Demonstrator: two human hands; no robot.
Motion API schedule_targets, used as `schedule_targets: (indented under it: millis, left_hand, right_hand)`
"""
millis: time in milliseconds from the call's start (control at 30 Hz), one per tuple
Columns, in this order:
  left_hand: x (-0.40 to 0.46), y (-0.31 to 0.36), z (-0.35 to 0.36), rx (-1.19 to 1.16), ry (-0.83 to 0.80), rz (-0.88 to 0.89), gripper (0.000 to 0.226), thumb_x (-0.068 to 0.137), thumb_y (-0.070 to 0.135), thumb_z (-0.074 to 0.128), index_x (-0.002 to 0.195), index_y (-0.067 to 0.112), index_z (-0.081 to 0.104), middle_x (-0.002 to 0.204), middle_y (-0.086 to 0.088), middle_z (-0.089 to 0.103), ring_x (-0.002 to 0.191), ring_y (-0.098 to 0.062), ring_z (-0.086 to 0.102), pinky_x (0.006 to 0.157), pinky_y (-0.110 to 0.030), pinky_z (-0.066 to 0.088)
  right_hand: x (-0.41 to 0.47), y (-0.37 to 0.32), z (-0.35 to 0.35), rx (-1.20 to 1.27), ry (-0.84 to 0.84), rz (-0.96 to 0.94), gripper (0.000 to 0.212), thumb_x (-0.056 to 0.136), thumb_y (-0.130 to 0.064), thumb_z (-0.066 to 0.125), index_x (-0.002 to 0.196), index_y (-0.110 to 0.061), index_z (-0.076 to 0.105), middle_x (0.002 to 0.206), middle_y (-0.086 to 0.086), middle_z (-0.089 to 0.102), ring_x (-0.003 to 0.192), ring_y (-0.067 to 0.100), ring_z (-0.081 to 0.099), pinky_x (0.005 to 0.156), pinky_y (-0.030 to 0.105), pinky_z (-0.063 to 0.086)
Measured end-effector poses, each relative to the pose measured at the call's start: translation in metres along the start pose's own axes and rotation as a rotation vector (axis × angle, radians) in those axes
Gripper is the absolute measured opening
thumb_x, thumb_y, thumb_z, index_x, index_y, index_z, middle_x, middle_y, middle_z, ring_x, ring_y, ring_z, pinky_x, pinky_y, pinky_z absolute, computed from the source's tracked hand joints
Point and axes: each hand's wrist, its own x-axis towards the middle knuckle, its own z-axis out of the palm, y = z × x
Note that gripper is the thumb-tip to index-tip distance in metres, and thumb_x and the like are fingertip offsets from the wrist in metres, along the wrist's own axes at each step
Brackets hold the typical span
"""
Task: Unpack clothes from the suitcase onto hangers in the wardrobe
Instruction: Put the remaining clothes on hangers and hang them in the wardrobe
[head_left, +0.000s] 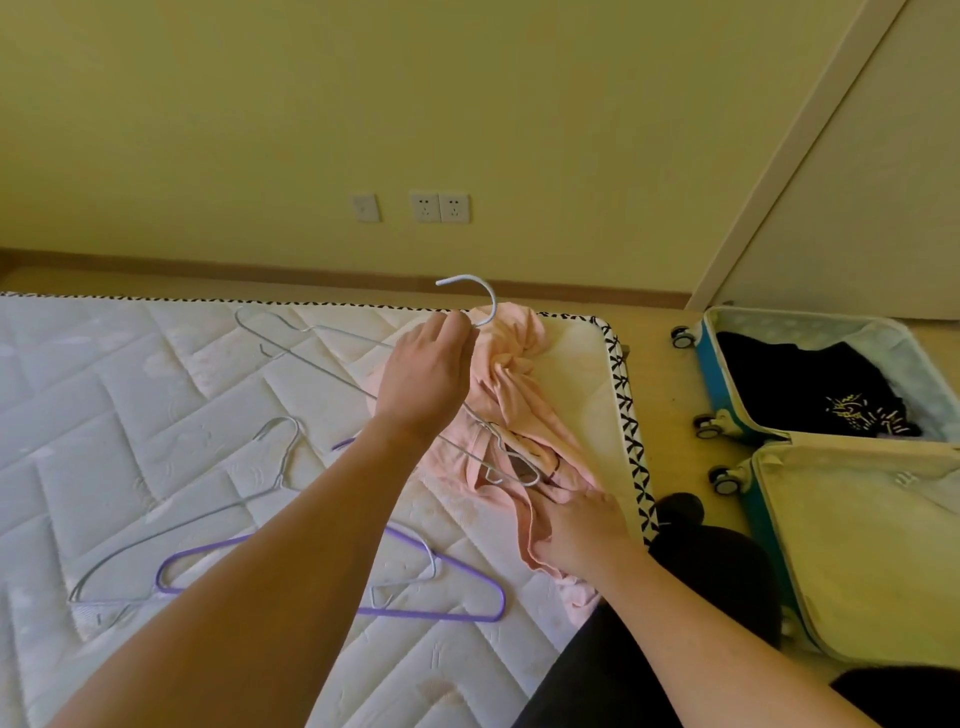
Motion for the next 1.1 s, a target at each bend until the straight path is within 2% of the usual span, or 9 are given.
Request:
schedule_targets:
  millis: [100,167,233,333,467,667,800,1000,1100]
  left_hand:
    - [0.001,0.003,-0.001,-0.009,0.006,0.038,0.022,0.100,0.018,0.041,0.081,0.023,0.031,0.075,0.005,0.035,0.062,-0.023,0.032,0.061,-0.031,0.026]
    - [0.002,0.004,-0.002,-0.028,0.015,0.038,0.022,0.099,0.018,0.042,0.082,0.023,0.030,0.074,0.004,0.036,0.062,-0.023,0.031,0.060,-0.031,0.025]
    - [0.005,0.005,-0.003,-0.038,0.012,0.021,0.020,0.100,0.021,0.040,0.081,0.020,0.033,0.073,0.003,0.036,0.062,-0.023,0.031,0.060,-0.031,0.024]
    - [0.007,0.009,-0.002,-0.048,0.000,0.035,0.021,0.100,0.023,0.038,0.080,0.014,0.038,0.073,0.003,0.036,0.062,-0.024,0.031,0.060,-0.031,0.024]
    - [0.009,0.016,0.002,-0.060,-0.019,0.076,0.022,0.100,0.023,0.039,0.080,0.019,0.032,0.071,0.003,0.036,0.060,-0.023,0.031,0.057,-0.030,0.023]
    - [0.024,0.037,0.012,-0.241,0.031,0.069,0.024,0.101,0.024,0.039,0.083,0.010,0.046,0.078,-0.008,0.051,0.065,-0.029,0.042,0.055,-0.037,0.039]
    - [0.035,0.055,0.008,-0.343,0.024,0.121,0.015,0.101,0.024,0.041,0.086,0.021,0.042,0.079,0.007,0.045,0.069,-0.022,0.043,0.057,-0.031,0.038]
    - [0.047,0.072,0.008,-0.510,-0.172,-0.096,0.025,0.101,0.023,0.046,0.080,0.010,0.043,0.064,0.008,0.040,0.063,-0.017,0.038,0.061,-0.036,0.037]
    - [0.051,0.072,0.005,-0.540,-0.254,-0.198,0.024,0.101,0.031,0.046,0.080,0.019,0.048,0.064,0.007,0.053,0.063,-0.018,0.046,0.063,-0.037,0.043]
  right_hand:
    - [-0.001,-0.003,-0.004,0.077,-0.087,0.036,0.063,0.077,-0.077,0.027,0.112,-0.033,0.057,0.112,-0.003,0.063,0.113,0.023,0.056,0.090,0.034,0.040]
    - [-0.002,-0.006,-0.007,0.034,-0.262,0.041,0.066,0.080,-0.070,0.044,0.129,-0.027,0.048,0.136,0.006,0.050,0.132,0.030,0.040,0.108,0.044,0.029]
    - [-0.003,-0.004,-0.009,-0.026,-0.324,-0.004,0.060,0.086,-0.060,0.050,0.134,-0.024,0.048,0.143,0.006,0.044,0.134,0.029,0.036,0.111,0.044,0.024]
    - [-0.004,0.004,-0.023,0.073,-0.260,0.010,0.041,0.091,-0.046,0.051,0.122,-0.020,0.059,0.122,-0.004,0.055,0.114,0.022,0.051,0.093,0.033,0.038]
    - [0.001,0.028,-0.047,0.759,-0.109,0.399,0.015,0.095,-0.025,0.044,0.087,-0.015,0.051,0.078,0.000,0.054,0.068,0.015,0.050,0.056,0.027,0.032]
    - [0.007,0.038,-0.083,1.016,0.132,0.351,0.016,0.097,-0.025,0.043,0.089,-0.012,0.051,0.079,0.002,0.054,0.071,0.018,0.050,0.061,0.032,0.036]
    - [0.012,0.035,-0.098,1.089,0.203,0.246,0.017,0.099,-0.025,0.040,0.085,-0.021,0.048,0.077,-0.002,0.055,0.069,0.013,0.050,0.066,0.032,0.041]
    - [0.020,0.032,-0.126,1.220,0.345,0.219,0.017,0.100,-0.016,0.042,0.085,-0.018,0.050,0.074,-0.006,0.050,0.064,0.008,0.044,0.057,0.020,0.037]
    - [0.022,0.030,-0.135,1.200,0.290,0.230,0.016,0.102,-0.020,0.039,0.090,-0.017,0.049,0.079,-0.002,0.053,0.064,0.013,0.047,0.048,0.016,0.039]
